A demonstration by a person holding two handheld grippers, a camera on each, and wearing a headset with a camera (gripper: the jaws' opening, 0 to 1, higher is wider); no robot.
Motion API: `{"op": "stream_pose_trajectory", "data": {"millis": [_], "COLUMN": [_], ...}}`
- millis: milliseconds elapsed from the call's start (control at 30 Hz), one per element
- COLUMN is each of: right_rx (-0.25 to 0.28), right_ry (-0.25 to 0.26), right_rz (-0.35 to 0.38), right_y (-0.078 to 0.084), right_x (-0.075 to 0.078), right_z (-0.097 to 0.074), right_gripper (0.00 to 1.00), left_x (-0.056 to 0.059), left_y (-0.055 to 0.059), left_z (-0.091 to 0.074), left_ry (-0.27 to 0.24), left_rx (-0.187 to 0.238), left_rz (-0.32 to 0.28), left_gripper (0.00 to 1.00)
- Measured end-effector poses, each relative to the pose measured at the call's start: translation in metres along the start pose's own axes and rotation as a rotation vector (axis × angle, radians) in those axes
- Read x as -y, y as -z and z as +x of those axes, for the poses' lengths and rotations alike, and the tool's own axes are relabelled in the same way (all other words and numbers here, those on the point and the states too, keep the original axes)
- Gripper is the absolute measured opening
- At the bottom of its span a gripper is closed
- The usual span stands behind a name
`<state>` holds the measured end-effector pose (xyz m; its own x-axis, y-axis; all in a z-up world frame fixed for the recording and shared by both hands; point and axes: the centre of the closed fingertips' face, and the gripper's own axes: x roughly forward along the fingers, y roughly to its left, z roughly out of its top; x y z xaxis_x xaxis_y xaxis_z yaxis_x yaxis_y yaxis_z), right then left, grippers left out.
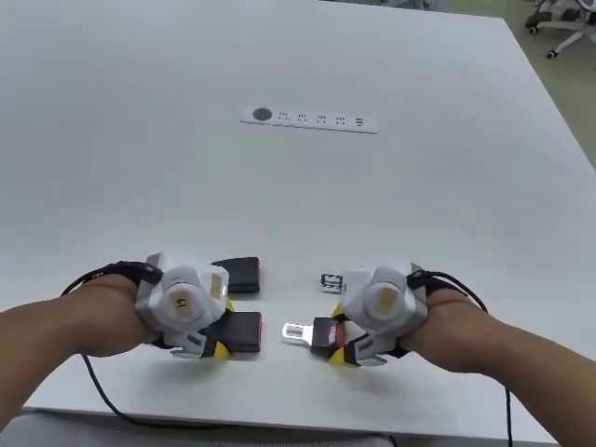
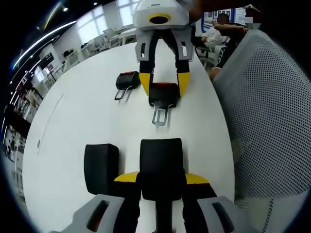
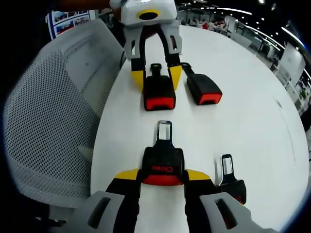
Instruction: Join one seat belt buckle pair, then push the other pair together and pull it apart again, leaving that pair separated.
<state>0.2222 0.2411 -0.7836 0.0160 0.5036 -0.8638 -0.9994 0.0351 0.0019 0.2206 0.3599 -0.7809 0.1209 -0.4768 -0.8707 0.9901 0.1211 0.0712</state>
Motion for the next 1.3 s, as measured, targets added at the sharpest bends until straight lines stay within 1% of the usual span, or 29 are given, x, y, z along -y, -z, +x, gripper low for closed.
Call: {"op": "stream_pose_trajectory", "data": {"millis": [133, 167, 267, 400, 467, 500, 533, 567, 633, 667, 800, 900, 1100, 1300], "right_rx": [0.001, -0.001, -0.008, -0.024, -0.038, -0.035, -0.013, -0.019, -0.021, -0.019, 0.003, 0.022, 0.034, 0.021], "right_ry": [-0.005, -0.004, -0.008, -0.001, -0.003, -0.004, -0.006, -0.016, -0.013, -0.014, -0.016, -0.022, -0.022, -0.04], "right_rz": [-0.008, -0.008, -0.017, -0.011, -0.019, -0.019, -0.017, -0.015, -0.037, -0.037, -0.037, -0.044, -0.039, -0.063], "right_y": [-0.008, -0.01, -0.016, -0.022, -0.021, -0.021, -0.025, -0.025, -0.027, -0.028, -0.031, -0.033, -0.033, -0.034], "right_x": [0.0, -0.003, -0.004, -0.005, -0.003, -0.002, -0.002, -0.004, -0.005, -0.006, -0.006, -0.006, -0.006, -0.004], "right_z": [0.006, 0.006, 0.011, 0.013, 0.013, 0.012, 0.011, 0.011, 0.011, 0.012, 0.014, 0.016, 0.016, 0.018], "right_gripper": [0.32, 0.32, 0.32, 0.32, 0.32, 0.32, 0.32, 0.32, 0.31, 0.31, 0.31, 0.31, 0.3, 0.3], "left_x": [0.0, 0.0, 0.0, 0.001, 0.001, 0.0, 0.0, 0.0, 0.0, 0.0, 0.0, -0.001, 0.0, -0.001], "left_y": [0.0, 0.0, 0.0, 0.0, 0.0, 0.0, 0.0, 0.001, 0.0, 0.0, 0.001, -0.001, -0.002, -0.002], "left_z": [0.0, 0.0, 0.0, 0.0, 0.0, 0.0, 0.0, 0.0, 0.001, 0.001, 0.001, 0.001, 0.0, 0.001], "left_ry": [0.002, 0.002, 0.0, 0.002, 0.005, 0.006, 0.009, 0.012, 0.018, 0.019, 0.022, 0.024, 0.025, 0.045], "left_rx": [0.0, 0.0, -0.003, -0.004, -0.007, -0.007, -0.008, -0.012, -0.014, -0.014, -0.009, -0.002, 0.01, 0.002], "left_rz": [-0.001, -0.001, -0.002, -0.001, -0.004, -0.004, -0.001, -0.001, 0.004, 0.007, 0.005, 0.014, 0.02, 0.036], "left_gripper": [0.34, 0.34, 0.34, 0.34, 0.34, 0.34, 0.34, 0.34, 0.34, 0.34, 0.34, 0.34, 0.33, 0.33]}}
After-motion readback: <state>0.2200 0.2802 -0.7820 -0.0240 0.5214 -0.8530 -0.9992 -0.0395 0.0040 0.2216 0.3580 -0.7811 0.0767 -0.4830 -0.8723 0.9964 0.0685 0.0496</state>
